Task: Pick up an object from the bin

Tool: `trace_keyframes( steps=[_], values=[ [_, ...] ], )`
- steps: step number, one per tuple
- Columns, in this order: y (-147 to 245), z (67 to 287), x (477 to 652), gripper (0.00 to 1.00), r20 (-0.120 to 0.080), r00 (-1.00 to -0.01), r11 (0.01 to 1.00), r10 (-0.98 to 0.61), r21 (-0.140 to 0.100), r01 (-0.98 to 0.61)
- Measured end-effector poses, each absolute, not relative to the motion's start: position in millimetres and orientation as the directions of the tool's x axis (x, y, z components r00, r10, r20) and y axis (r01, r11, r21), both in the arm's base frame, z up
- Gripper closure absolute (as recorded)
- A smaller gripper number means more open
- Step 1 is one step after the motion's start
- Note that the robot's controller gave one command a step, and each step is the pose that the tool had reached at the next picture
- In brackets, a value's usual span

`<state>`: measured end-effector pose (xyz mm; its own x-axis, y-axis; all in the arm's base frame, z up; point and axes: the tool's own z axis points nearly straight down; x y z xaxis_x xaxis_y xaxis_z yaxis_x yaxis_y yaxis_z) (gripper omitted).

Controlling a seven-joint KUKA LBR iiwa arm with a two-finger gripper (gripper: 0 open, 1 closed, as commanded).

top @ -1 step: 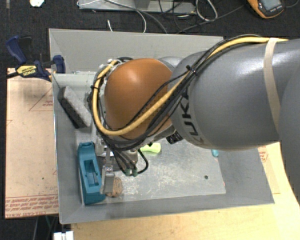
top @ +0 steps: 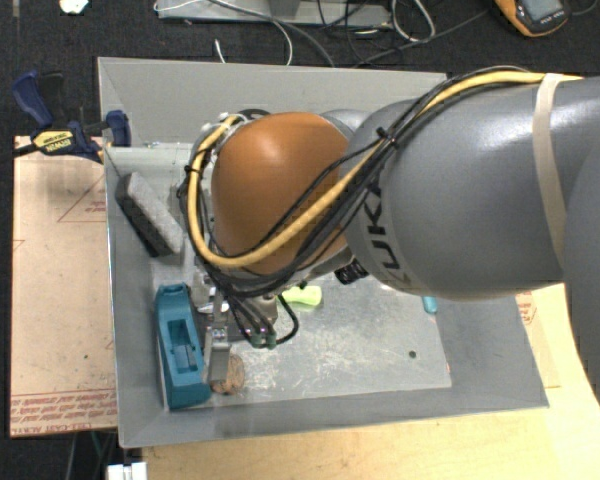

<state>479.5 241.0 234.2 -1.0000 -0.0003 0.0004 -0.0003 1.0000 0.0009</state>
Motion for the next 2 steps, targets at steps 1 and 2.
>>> trace_keyframes(
  steps=[1, 2],
  values=[
    [232, 192, 492.1, 0.00, -0.007, -0.986, 0.986, -0.164, 0.004, -0.164],
    [214, 152, 488.9, 0.00, 0.000, -0.990, 0.990, -0.139, 0.002, -0.139]
  ],
)
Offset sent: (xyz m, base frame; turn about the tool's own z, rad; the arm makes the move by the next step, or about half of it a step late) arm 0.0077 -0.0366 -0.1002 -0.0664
